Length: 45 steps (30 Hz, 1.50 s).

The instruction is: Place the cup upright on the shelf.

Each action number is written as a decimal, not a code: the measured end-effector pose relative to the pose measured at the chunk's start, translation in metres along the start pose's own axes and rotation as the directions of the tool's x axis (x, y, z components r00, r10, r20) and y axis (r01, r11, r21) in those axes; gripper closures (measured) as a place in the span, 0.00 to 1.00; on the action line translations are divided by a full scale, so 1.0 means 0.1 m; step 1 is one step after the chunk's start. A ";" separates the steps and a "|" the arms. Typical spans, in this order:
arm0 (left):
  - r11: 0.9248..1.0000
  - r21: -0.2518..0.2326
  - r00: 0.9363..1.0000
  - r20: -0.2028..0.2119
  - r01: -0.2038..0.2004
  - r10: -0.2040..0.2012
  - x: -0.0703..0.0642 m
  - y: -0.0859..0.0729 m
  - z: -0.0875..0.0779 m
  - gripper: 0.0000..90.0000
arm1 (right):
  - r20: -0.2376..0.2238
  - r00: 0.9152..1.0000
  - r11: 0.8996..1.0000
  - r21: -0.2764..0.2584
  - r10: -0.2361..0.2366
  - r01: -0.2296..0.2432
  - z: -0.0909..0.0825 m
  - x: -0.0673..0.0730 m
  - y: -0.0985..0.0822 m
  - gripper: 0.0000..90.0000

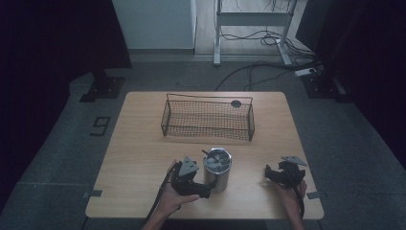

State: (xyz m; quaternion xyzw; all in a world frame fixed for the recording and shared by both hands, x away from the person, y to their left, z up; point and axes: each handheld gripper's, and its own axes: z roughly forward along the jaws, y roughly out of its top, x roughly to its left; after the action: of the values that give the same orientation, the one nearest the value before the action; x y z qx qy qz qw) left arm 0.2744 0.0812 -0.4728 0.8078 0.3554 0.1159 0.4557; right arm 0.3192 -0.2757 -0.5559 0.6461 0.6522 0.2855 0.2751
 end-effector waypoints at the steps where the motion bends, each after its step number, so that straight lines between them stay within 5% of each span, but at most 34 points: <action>1: 1.000 0.001 1.000 0.001 -0.002 0.002 -0.01 0.01 0.01 0.00 | 0.000 1.000 1.000 0.000 0.000 0.000 0.00 0.00 0.00 0.08; 13: 0.999 -0.004 0.999 0.022 -0.037 0.037 -0.10 0.15 0.20 0.00 | 0.000 1.000 1.000 0.001 0.001 -0.001 0.00 0.00 0.00 0.08; 27: 0.999 -0.019 0.999 -0.024 -0.036 0.036 -0.13 0.20 0.42 0.00 | 0.000 1.000 1.000 0.000 0.001 -0.001 0.00 0.00 0.00 0.08; 45: 0.997 -0.040 0.997 -0.038 -0.073 0.072 -0.14 0.17 0.43 0.03 | 0.002 1.000 1.000 -0.001 0.003 -0.003 0.00 0.00 0.00 0.08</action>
State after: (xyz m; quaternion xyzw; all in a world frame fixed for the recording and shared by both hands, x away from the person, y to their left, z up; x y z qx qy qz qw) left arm 0.2940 0.0378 -0.4805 0.8084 0.3317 0.1545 0.4610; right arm 0.3190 -0.2758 -0.5558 0.6471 0.6510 0.2856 0.2756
